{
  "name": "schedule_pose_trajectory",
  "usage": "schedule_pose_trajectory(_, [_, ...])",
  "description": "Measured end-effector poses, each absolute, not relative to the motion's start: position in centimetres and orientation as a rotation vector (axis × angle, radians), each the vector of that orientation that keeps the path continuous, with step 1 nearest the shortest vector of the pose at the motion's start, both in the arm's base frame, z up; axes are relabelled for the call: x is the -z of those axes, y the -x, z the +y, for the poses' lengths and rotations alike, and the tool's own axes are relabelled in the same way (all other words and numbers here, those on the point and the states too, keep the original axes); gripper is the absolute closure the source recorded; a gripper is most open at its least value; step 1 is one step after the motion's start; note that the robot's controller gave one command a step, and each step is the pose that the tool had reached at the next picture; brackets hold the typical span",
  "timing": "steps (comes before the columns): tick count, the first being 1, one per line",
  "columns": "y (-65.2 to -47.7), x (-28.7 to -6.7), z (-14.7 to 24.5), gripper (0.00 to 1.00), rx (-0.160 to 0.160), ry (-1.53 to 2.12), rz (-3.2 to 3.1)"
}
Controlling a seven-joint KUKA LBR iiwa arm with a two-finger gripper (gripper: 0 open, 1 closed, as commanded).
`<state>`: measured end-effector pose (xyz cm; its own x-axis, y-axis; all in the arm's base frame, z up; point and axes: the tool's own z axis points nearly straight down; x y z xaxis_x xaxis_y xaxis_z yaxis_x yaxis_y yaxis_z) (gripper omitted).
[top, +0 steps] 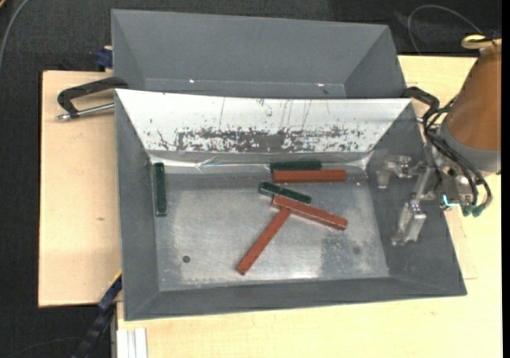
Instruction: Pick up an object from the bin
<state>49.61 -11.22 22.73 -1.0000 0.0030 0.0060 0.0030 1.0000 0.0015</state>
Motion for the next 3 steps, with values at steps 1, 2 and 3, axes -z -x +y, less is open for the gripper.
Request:
schedule_pose_trajectory(1, [-50.2, -6.9, -7.4, 0.00, 0.003, -0.469, -3.107])
schedule_pose_trajectory(2, [-56.0, -7.2, -9.8, 0.00, -0.003, -0.420, -3.123])
schedule_pose_trajectory(3, [-52.5, -7.1, -2.3, 0.00, 0.004, -0.755, -3.052])
